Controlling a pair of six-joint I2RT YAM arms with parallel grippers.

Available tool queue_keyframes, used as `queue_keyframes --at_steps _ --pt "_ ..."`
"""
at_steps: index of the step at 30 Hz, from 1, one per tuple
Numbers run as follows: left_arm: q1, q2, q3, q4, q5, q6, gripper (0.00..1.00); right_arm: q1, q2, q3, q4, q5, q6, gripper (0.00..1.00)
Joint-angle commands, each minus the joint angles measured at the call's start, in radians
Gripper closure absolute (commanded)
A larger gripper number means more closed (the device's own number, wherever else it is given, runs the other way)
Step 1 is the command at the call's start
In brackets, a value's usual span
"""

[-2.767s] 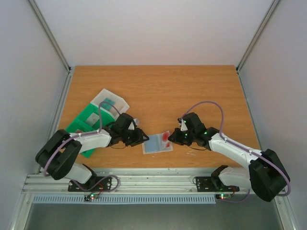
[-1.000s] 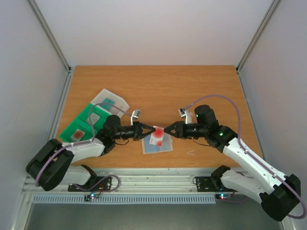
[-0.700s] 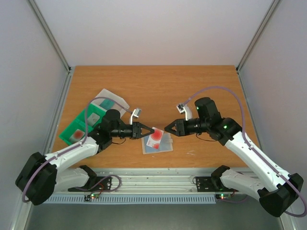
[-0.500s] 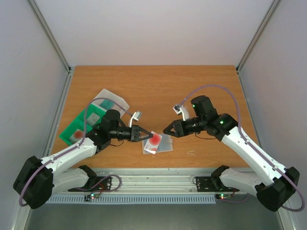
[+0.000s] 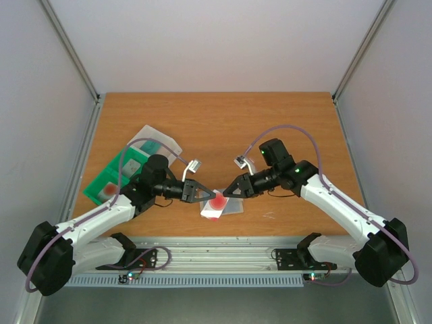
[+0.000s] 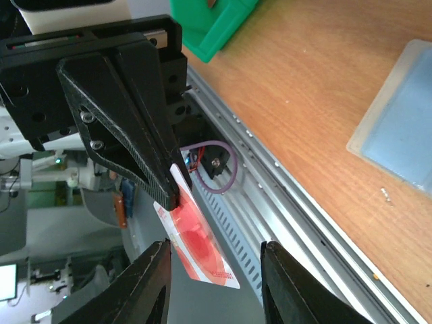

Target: Take the credit cards out of the card holder

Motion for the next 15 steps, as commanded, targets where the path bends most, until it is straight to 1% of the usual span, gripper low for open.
queue_keyframes --at_steps 1,6,9,11,14,15 --pt "-0.004 -0.013 -0.007 0.070 0.045 -0.008 1.00 0.004 0.020 -0.022 0.056 -0.108 0.008 0.63" --pt "-0.005 -0.022 -0.010 0.095 0.055 -0.021 1.00 0.008 0.025 -0.034 0.075 -0.128 0.020 0.67" --pt "-0.005 -0.024 -0.008 0.091 0.058 -0.027 0.99 0.010 0.026 -0.033 0.084 -0.143 0.024 0.72" --pt "-0.005 -0.023 -0.005 0.087 0.061 -0.027 1.00 0.011 0.030 -0.030 0.088 -0.155 0.025 0.80" --pt "-0.006 -0.031 0.004 0.071 0.050 -0.026 0.99 0.010 0.027 -0.038 0.116 -0.166 0.033 0.94" --pt "-0.006 -0.034 0.008 0.056 0.040 -0.025 0.99 0.010 0.023 -0.044 0.134 -0.171 0.061 0.98"
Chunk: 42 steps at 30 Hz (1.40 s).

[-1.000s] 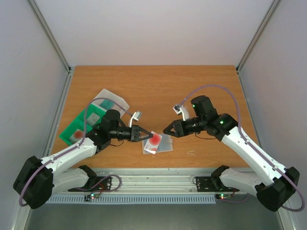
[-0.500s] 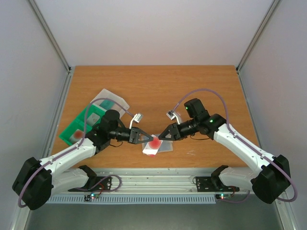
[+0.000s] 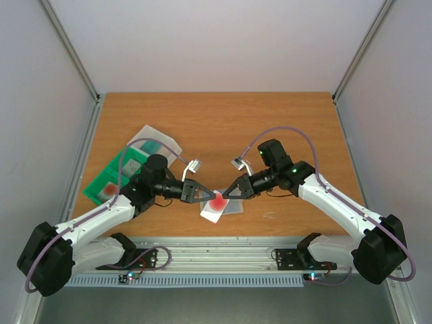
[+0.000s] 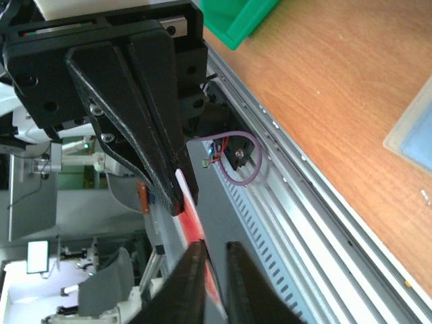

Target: Take the credit cards out of the card holder

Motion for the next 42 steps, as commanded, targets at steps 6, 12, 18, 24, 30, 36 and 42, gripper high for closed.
queue_keyframes --at_steps 6,12,18,24,30,36,42 --pt "-0.005 -0.111 0.059 -0.087 -0.109 0.000 0.73 0.007 -0.031 -0.053 0.215 -0.056 0.177 0.99" --pt "-0.005 -0.270 0.119 -0.323 -0.361 0.008 0.35 0.006 -0.061 -0.094 0.407 -0.015 0.371 0.99" --pt "-0.005 -0.410 0.136 -0.471 -0.619 -0.054 0.24 0.006 -0.106 -0.120 0.511 0.112 0.507 0.99" --pt "-0.004 -0.508 0.118 -0.527 -0.706 -0.129 0.24 0.006 -0.161 -0.171 0.653 0.259 0.635 0.99" --pt "-0.004 -0.544 0.045 -0.413 -0.699 -0.240 0.31 0.006 -0.163 -0.164 0.749 0.330 0.704 0.99" --pt "-0.005 -0.510 0.017 -0.304 -0.654 -0.287 0.38 0.006 -0.137 -0.153 0.806 0.329 0.753 0.99" --pt "-0.005 -0.471 -0.025 -0.160 -0.639 -0.337 0.43 0.008 -0.120 -0.165 0.856 0.325 0.790 0.99"
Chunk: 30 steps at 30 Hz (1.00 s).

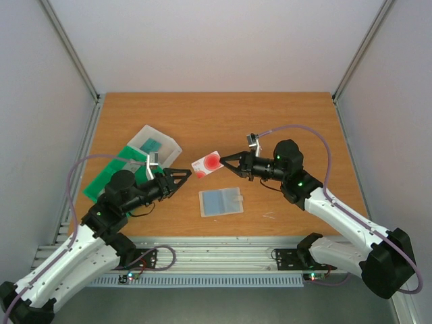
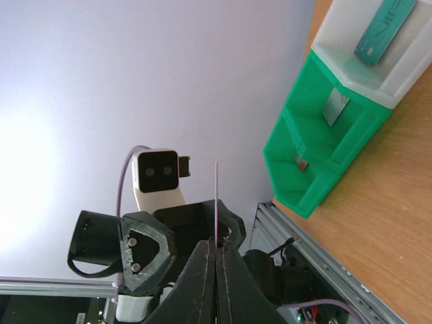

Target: Take the credit cards out of the card holder

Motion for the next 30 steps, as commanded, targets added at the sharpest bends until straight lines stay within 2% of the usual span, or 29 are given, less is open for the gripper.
queue_keyframes --at_steps 1,8,14,22,30 --pt "-0.004 0.029 -0.040 0.204 0.023 -0.057 0.44 0.008 0.016 0.006 0.081 0.002 0.046 0.99" --pt "-0.003 0.079 -0.057 0.291 0.034 -0.099 0.53 0.009 0.026 -0.012 0.117 0.004 0.077 0.99" --pt "-0.004 0.063 -0.057 0.264 0.001 -0.102 0.69 0.010 0.032 -0.021 0.133 -0.002 0.084 0.99" --pt "-0.003 0.071 -0.082 0.295 -0.007 -0.115 0.82 0.011 0.044 -0.050 0.164 -0.009 0.094 0.99" --pt "-0.003 0.102 -0.073 0.309 0.004 -0.104 0.88 0.012 0.073 -0.060 0.199 -0.033 0.110 0.99"
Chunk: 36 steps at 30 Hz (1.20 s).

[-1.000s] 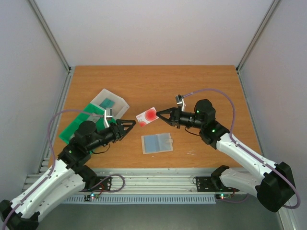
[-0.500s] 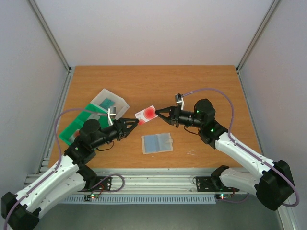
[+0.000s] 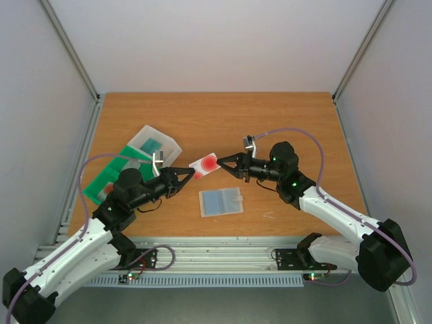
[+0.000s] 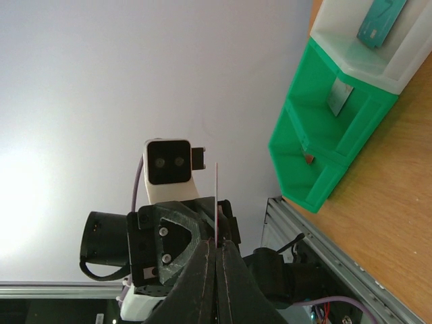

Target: Take the credit cards out of the card holder

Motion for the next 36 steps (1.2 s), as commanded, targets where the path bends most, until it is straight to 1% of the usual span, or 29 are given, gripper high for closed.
queue_keyframes --at_steps 1,4,5,8,11,12,14,18,20,24,27,28,29,30,33,36 --pt "-0.003 0.009 -0.002 0.073 -0.005 0.010 0.87 0.006 0.015 -0.017 0.069 -0.018 0.021 0.99" --pt "-0.004 0.003 -0.011 0.071 -0.018 0.011 0.85 0.006 0.021 -0.016 0.076 -0.018 0.023 0.99" --pt "-0.004 0.001 -0.014 0.071 -0.021 0.011 0.86 0.005 0.023 -0.014 0.076 -0.020 0.022 0.99" --pt "-0.003 -0.003 -0.016 0.077 -0.022 0.012 0.99 0.006 0.031 -0.012 0.079 -0.025 0.021 0.99" --pt "-0.003 -0.004 -0.014 0.073 -0.024 0.019 1.00 0.005 0.030 -0.020 0.080 -0.024 0.020 0.98" --pt "-0.003 -0.005 -0.012 0.070 -0.024 0.025 1.00 0.006 0.029 -0.024 0.080 -0.023 0.019 0.96" --pt "-0.004 -0.008 -0.003 0.047 -0.026 0.037 1.00 0.005 0.027 -0.029 0.072 -0.020 0.011 0.90" --pt "-0.003 -0.017 0.044 -0.067 -0.043 0.071 1.00 0.005 0.016 -0.046 0.049 -0.016 -0.005 0.75" --pt "-0.003 -0.013 0.072 -0.166 -0.049 0.093 1.00 0.005 0.006 -0.050 0.023 -0.015 -0.024 0.66" --pt "-0.003 -0.016 0.138 -0.331 -0.089 0.161 1.00 0.005 -0.041 -0.047 -0.083 0.008 -0.094 0.46" --pt "0.001 -0.013 0.186 -0.433 -0.112 0.200 1.00 0.005 -0.067 -0.035 -0.150 0.014 -0.140 0.27" --pt "0.003 -0.012 0.204 -0.468 -0.118 0.221 1.00 0.005 -0.073 -0.031 -0.167 0.014 -0.152 0.13" --pt "0.006 -0.011 0.224 -0.504 -0.126 0.234 1.00 0.005 -0.079 -0.027 -0.181 0.017 -0.161 0.04" --pt "0.010 -0.010 0.243 -0.536 -0.135 0.252 0.99 0.005 -0.084 -0.024 -0.192 0.022 -0.170 0.02" --pt "0.046 0.003 0.302 -0.662 -0.160 0.318 1.00 0.005 -0.087 -0.014 -0.223 0.033 -0.189 0.01" --pt "0.121 0.006 0.323 -0.724 -0.118 0.352 1.00 0.005 -0.087 -0.005 -0.235 0.019 -0.198 0.02"
